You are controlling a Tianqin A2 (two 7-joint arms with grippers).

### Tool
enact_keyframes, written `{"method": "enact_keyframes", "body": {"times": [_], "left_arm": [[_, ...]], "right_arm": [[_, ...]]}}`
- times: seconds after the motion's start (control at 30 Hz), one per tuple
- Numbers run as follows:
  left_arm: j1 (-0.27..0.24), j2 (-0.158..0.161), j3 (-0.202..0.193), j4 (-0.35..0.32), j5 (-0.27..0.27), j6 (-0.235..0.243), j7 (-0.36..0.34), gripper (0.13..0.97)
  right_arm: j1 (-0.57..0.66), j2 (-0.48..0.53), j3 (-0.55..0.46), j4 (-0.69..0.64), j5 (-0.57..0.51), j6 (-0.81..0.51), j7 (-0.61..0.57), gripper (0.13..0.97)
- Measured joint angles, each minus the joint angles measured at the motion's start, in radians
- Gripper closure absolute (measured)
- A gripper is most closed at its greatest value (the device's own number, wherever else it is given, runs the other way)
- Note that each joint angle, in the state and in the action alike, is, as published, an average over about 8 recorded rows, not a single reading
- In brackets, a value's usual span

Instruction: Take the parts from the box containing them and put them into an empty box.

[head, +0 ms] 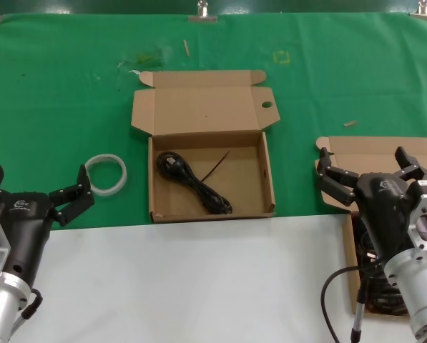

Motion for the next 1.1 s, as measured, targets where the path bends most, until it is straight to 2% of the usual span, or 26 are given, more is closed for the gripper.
{"method": "enact_keyframes", "body": {"times": [1.1], "left_arm": [[0.0,0.0,0.0,0.0,0.0,0.0,0.0,0.132]], "right_arm": [[0.0,0.0,0.0,0.0,0.0,0.0,0.0,0.129]]}}
